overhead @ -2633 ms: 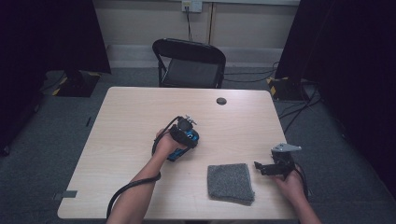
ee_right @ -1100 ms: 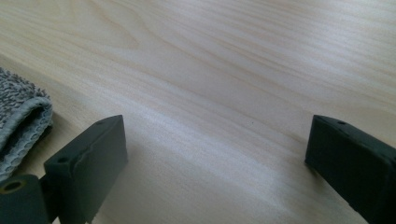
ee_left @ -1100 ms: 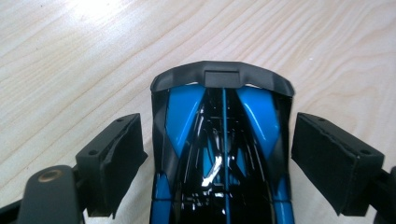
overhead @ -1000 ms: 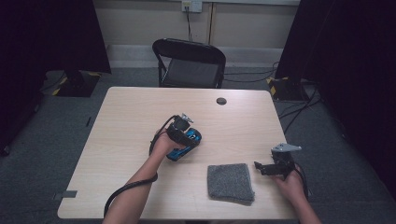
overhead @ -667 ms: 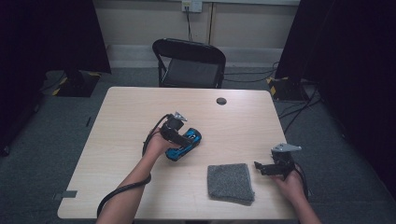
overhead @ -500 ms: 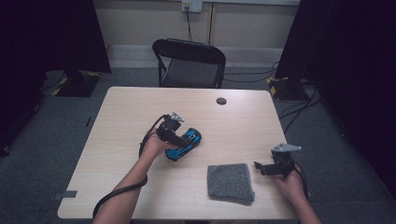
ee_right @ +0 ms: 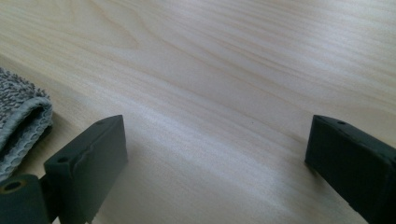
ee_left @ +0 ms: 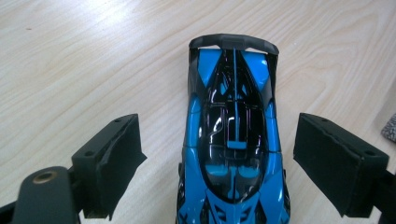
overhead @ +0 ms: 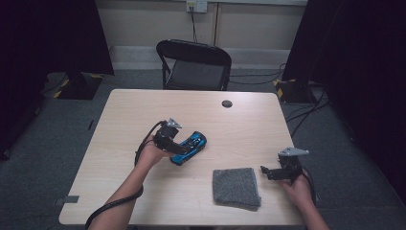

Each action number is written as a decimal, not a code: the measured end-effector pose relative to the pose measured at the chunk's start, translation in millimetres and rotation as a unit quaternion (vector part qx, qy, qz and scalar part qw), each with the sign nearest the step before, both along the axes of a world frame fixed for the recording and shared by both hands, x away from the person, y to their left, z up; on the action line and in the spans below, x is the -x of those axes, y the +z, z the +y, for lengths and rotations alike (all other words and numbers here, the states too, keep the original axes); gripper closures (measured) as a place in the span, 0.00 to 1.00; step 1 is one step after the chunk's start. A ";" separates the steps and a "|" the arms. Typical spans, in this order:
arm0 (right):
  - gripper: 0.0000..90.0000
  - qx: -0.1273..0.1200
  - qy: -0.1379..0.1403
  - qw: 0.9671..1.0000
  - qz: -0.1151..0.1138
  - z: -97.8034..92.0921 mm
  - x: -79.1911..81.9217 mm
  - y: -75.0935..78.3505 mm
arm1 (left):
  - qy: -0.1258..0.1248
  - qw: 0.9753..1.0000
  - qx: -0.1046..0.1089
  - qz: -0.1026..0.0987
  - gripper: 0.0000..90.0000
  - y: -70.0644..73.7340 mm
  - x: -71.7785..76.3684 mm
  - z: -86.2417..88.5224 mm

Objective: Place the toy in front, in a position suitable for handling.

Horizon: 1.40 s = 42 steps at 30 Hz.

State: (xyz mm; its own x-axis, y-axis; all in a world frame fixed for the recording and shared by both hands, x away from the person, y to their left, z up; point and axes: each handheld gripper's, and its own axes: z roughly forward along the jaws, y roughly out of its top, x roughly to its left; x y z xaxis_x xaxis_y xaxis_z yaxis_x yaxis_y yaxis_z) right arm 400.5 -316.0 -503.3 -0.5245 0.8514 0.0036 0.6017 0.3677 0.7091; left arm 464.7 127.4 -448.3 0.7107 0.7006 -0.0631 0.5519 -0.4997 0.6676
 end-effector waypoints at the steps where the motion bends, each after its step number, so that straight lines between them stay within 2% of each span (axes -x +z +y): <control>1: 0.05 0.000 0.000 1.000 0.000 0.0 0.0 0.0 | -0.001 1.000 0.000 0.001 0.17 -0.9 2.3 1.5; 6: 0.05 0.000 0.000 1.000 0.000 0.0 0.0 0.0 | -0.002 1.000 -0.002 0.010 0.17 -6.2 10.1 4.8; 17: 0.05 0.000 0.000 1.000 0.000 0.0 0.0 0.0 | 0.007 1.000 0.004 0.015 0.17 -22.2 20.8 15.9; 21: 0.05 0.000 0.000 1.000 0.000 0.0 0.0 0.0 | 0.004 1.000 0.014 0.019 0.17 -28.4 23.0 18.3; 29: 0.05 0.000 0.000 1.000 0.000 0.0 0.1 0.0 | -0.007 1.000 0.012 0.018 0.18 -37.9 23.7 16.8; 31: 0.05 0.000 0.000 1.000 0.000 0.0 0.1 0.0 | -0.009 1.000 0.017 0.018 0.18 -42.6 24.7 17.1; 32: 0.05 0.000 0.000 1.000 0.000 0.0 0.1 0.0 | -0.009 1.000 0.014 0.017 0.18 -44.6 25.3 17.2; 35: 0.05 0.000 0.000 1.000 0.000 0.0 0.0 0.0 | -0.013 1.000 0.025 0.004 0.18 -48.2 27.5 18.1; 37: 0.05 0.000 0.000 1.000 0.000 0.0 0.1 0.0 | -0.011 1.000 0.026 0.004 0.18 -48.4 27.9 18.2; 41: 0.05 0.000 0.000 1.000 0.000 0.0 0.1 0.0 | -0.030 0.999 0.007 -0.030 0.19 -52.0 32.7 18.3; 42: 0.05 0.000 0.000 1.000 0.000 0.0 0.1 0.0 | -0.033 0.999 0.007 -0.033 0.20 -52.3 33.3 19.1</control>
State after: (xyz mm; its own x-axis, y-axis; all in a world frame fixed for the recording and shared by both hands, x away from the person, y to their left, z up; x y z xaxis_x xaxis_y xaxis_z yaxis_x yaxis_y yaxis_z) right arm 400.4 -316.0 -503.3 -0.5240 0.8517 0.0035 0.6018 0.3674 0.7091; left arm 431.4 146.5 -500.6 0.7577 0.6521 -0.0243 0.4728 -0.5228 0.7094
